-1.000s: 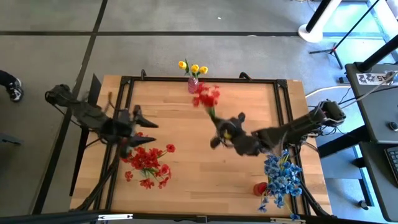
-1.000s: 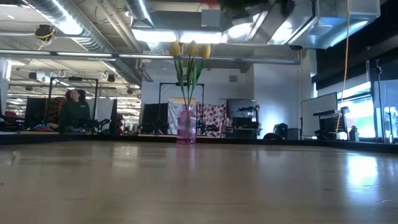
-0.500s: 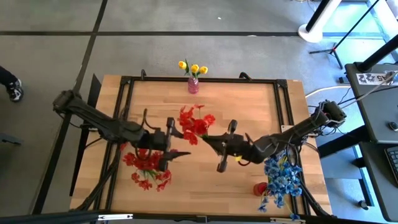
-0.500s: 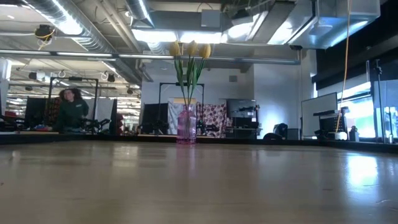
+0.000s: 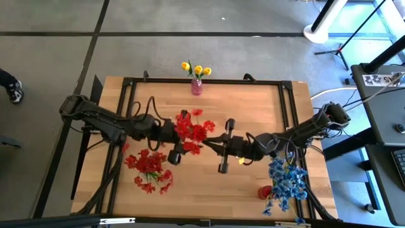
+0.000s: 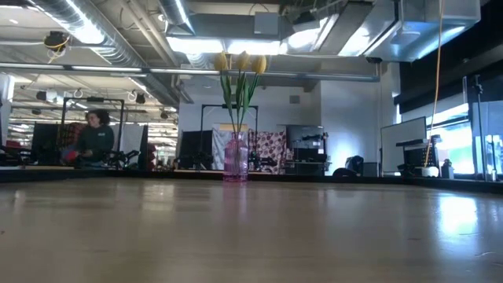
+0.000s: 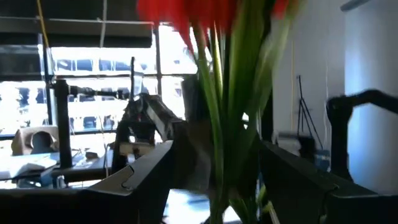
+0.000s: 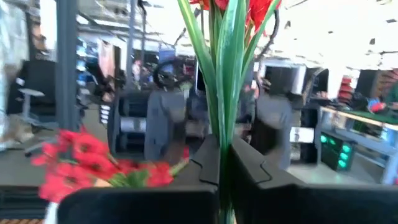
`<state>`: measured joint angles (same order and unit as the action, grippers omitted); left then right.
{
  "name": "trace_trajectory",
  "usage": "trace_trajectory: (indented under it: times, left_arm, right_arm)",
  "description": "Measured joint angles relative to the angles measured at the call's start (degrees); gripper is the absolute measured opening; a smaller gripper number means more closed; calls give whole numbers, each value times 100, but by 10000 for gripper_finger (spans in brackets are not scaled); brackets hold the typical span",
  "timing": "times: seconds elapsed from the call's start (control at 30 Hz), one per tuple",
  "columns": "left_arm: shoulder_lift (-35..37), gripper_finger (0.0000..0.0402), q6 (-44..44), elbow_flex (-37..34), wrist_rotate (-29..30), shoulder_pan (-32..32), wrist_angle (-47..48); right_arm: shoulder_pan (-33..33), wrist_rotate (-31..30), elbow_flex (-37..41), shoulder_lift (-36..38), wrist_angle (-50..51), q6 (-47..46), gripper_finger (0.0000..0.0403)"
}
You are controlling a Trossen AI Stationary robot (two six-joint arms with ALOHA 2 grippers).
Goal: Sort flowers into vase by color
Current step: Put the red flowers into the transparent vase
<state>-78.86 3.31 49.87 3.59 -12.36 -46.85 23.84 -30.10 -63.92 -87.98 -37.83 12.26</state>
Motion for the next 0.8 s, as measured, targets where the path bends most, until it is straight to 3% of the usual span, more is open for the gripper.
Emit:
trace_trajectory:
  times: [0.1, 0.23, 0.5, 0.6, 0.8]
  left_arm:
    - [6, 229, -158, 0, -83, 175, -39]
    - [6, 202, -473, 0, -126, 464, 1]
    - [218, 56, -624, 0, -243, 714, 483]
    - [496, 12, -440, 3, -72, 680, 841]
    - [1250, 7, -162, 205, 109, 591, 1850]
  right_arm:
    - [-196, -96, 0, -13, 77, -33, 9]
    - [-471, 363, 0, -9, 99, -71, 23]
    - [-711, 484, 0, -2, 485, -365, 46]
    - [-711, 620, 0, -13, 443, -303, 82]
    - [-690, 725, 0, -7, 143, -314, 192]
